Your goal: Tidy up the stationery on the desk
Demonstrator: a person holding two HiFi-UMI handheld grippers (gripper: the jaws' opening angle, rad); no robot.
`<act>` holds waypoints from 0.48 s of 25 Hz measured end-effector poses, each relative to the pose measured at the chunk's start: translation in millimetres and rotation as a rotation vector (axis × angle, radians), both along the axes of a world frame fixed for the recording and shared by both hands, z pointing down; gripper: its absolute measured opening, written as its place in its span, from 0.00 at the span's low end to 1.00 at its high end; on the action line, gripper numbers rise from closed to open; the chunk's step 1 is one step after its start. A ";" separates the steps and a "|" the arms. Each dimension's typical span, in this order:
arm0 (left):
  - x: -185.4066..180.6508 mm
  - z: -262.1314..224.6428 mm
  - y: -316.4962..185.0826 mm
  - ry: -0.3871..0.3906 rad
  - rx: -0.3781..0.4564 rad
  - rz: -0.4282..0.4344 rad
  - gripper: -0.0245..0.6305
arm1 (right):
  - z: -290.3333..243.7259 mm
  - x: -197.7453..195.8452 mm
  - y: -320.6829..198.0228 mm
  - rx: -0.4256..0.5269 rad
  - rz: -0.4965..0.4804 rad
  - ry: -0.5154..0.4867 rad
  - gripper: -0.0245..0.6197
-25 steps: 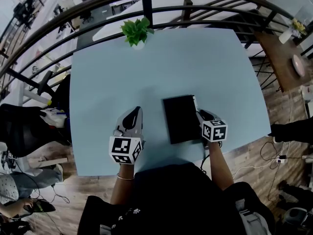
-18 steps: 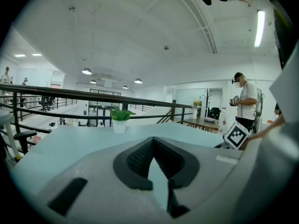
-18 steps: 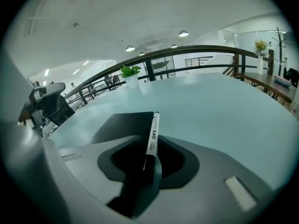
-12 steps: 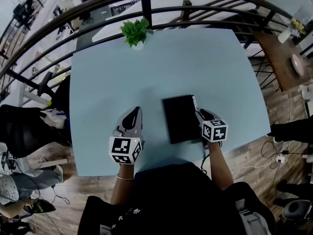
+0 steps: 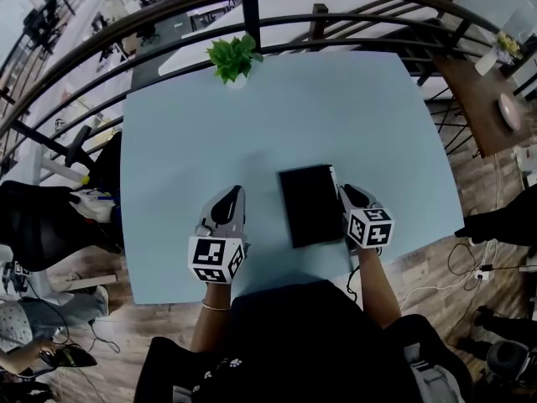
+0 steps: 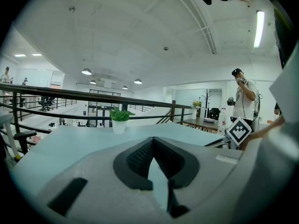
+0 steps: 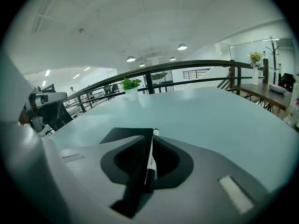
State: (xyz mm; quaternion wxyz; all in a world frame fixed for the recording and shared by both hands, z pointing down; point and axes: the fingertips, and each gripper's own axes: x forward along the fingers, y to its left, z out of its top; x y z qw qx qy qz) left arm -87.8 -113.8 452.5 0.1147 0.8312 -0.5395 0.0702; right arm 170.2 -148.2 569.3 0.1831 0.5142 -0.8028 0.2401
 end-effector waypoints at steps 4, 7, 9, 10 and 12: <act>1.5 -1.7 1.4 -0.001 0.001 0.003 0.03 | -12.8 0.6 0.0 0.044 0.013 -0.009 0.07; 1.9 -1.5 2.0 -0.002 0.002 0.007 0.03 | -20.1 0.3 0.3 0.070 0.021 -0.017 0.06; 2.1 -1.2 2.5 -0.002 0.002 0.008 0.03 | -24.8 0.3 0.3 0.083 0.023 -0.022 0.05; 2.5 -1.3 2.7 -0.002 0.001 0.009 0.03 | -27.5 0.4 0.2 0.088 0.023 -0.025 0.06; 3.4 -1.7 2.7 -0.001 0.001 0.012 0.03 | -33.3 0.2 -0.2 0.099 0.024 -0.031 0.06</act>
